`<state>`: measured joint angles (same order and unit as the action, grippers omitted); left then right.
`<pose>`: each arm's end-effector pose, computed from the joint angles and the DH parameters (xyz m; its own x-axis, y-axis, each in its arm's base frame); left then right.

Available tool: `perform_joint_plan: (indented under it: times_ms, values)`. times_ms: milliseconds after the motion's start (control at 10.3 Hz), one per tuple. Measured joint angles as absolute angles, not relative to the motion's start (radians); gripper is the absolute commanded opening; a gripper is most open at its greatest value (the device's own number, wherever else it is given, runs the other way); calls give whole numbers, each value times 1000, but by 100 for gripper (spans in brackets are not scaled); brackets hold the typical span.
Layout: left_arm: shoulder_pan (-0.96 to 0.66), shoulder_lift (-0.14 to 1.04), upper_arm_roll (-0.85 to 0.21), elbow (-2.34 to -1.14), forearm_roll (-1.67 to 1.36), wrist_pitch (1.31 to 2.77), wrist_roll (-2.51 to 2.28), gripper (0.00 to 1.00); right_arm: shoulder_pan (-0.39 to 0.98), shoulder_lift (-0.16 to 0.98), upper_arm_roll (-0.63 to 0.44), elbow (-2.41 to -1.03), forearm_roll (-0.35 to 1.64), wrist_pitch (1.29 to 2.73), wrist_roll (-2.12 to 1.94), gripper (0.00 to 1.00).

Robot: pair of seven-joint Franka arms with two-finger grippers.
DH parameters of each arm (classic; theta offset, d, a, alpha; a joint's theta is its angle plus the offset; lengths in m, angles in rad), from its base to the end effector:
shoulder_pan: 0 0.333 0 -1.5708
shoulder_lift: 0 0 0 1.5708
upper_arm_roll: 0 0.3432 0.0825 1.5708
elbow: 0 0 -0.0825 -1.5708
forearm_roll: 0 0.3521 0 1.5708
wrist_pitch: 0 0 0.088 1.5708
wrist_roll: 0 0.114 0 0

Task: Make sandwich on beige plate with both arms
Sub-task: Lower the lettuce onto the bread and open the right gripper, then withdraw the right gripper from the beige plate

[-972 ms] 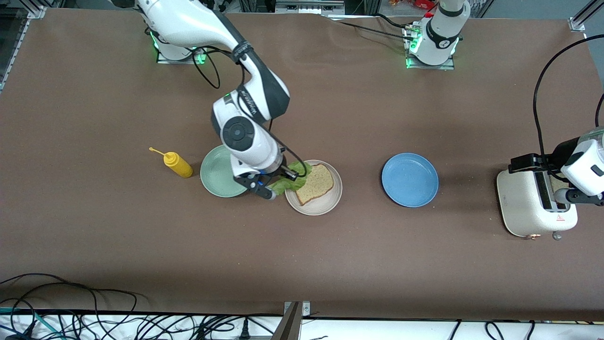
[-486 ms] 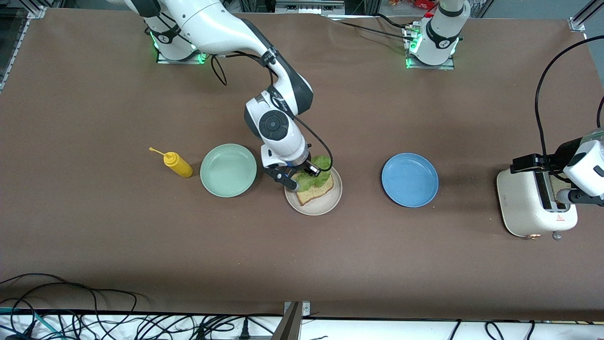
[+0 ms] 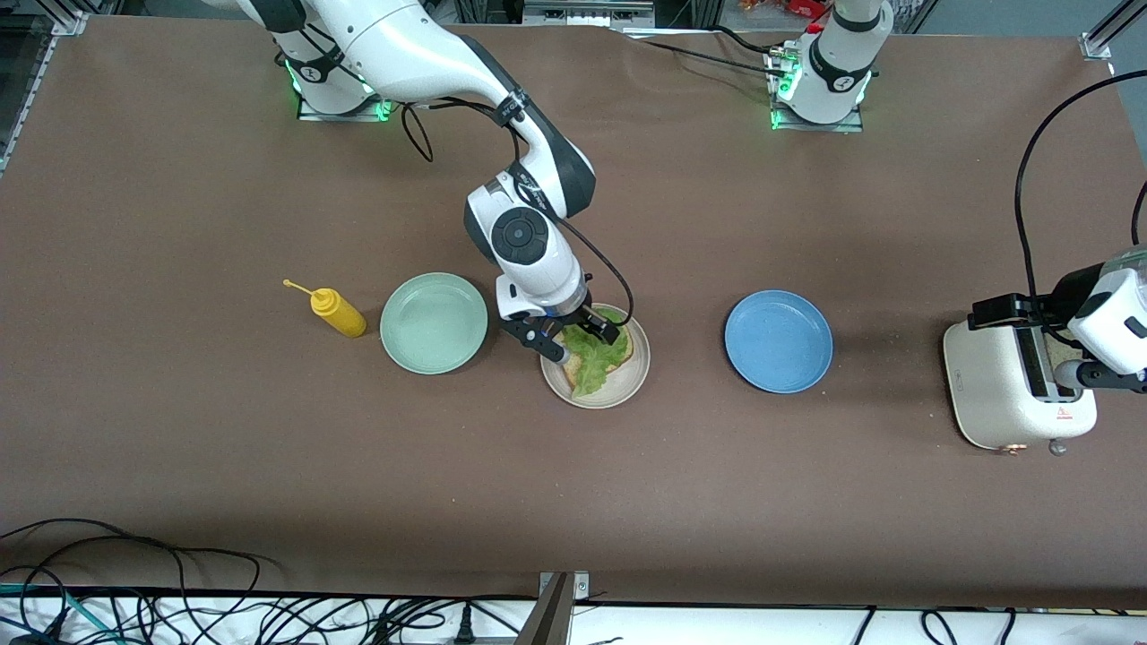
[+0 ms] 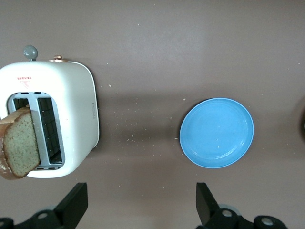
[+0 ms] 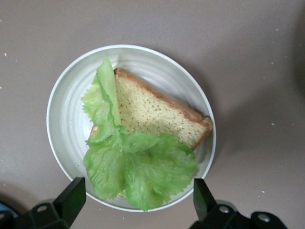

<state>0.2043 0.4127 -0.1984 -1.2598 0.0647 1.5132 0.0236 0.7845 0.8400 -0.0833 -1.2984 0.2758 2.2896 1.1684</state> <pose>0.6385 0.0381 0.5377 0.9885 -0.0099 -0.1508 -0.0073 -0.9998 0.0183 0.5615 0.5073 0.2833 0.8264 -0.5540 -0.1006 -0.5624 -0.8030 -0.1973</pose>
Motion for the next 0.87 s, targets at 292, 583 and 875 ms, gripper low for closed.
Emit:
perform_joint_plan:
  times_ms: [292,583,875]
  values:
    - [204,413,-198,-1260,65,1513,24,100,781,802,-140,-1294,271,2251,1168,100]
    - [205,413,-198,-1260,65,1513,24,100,776,728,-247,-1293,265,2079,1114,100]
    - [205,413,-199,-1260,65,1513,24,100,775,670,-368,-1292,259,1856,926,100]
